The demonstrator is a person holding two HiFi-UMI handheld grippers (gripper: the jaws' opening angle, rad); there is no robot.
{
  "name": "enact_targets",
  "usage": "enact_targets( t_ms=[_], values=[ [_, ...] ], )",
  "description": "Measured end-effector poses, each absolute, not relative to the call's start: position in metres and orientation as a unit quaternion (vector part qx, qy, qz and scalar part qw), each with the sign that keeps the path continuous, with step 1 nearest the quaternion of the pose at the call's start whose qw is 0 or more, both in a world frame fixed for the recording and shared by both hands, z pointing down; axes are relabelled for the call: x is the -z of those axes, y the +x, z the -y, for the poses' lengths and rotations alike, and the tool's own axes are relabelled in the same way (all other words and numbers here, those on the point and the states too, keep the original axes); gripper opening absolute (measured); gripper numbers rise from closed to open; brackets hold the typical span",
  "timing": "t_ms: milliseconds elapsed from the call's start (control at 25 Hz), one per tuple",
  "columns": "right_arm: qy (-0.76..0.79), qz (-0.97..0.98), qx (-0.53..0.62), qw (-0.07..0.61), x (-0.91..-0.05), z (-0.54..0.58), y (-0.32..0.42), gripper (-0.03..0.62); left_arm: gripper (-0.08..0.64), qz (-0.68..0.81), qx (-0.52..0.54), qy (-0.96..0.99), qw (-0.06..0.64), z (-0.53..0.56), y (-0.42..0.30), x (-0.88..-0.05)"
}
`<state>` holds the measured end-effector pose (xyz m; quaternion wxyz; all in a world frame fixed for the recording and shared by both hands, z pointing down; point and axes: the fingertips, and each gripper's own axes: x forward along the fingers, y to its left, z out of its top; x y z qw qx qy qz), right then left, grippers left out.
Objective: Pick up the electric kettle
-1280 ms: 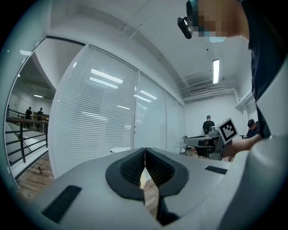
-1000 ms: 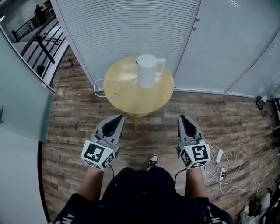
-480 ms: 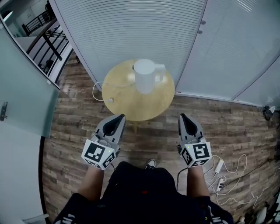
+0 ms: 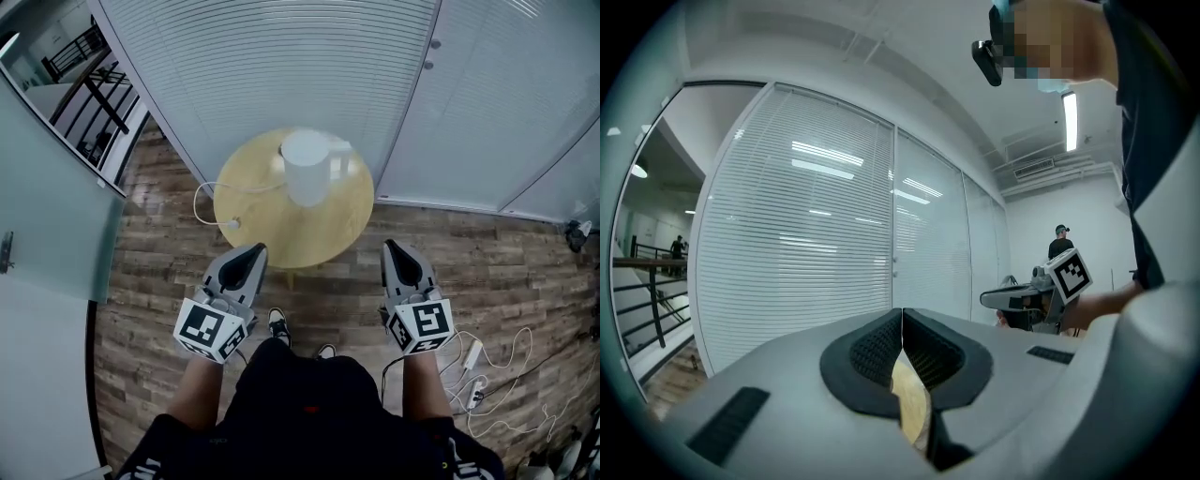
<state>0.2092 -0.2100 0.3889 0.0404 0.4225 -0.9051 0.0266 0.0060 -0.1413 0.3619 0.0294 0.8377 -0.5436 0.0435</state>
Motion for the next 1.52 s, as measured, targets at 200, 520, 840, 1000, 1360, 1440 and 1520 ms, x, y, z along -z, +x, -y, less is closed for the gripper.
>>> enact_targets(
  t_ms=[200,520,840,1000,1360,1440,1520],
  values=[
    [0.442,0.895,-0.017,0.053,-0.385,0.235,0.196,0.026,0.023,0.523,-0.028,0.851,0.032,0.175,-0.012,-0.366],
    [0.465,0.883,-0.009,0.064,-0.381,0.279,0.132,0.026,0.023,0.505,-0.019,0.862,0.035,0.227,-0.079,-0.371],
    [0.483,0.871,-0.008,0.088,-0.385,0.307,0.079,0.026,0.023,0.489,-0.009,0.871,0.048,0.262,-0.135,-0.382],
    [0.487,0.868,-0.010,0.099,-0.391,0.316,0.062,0.026,0.023,0.485,-0.007,0.873,0.054,0.274,-0.152,-0.389],
    [0.475,0.873,-0.022,0.102,-0.407,0.360,0.055,0.026,0.023,0.501,-0.016,0.863,0.064,0.304,-0.161,-0.400],
    [0.468,0.877,-0.025,0.103,-0.413,0.373,0.057,0.026,0.023,0.511,-0.023,0.857,0.063,0.311,-0.159,-0.401],
    [0.462,0.881,-0.026,0.103,-0.418,0.389,0.062,0.026,0.023,0.519,-0.022,0.853,0.059,0.319,-0.155,-0.399]
  ],
)
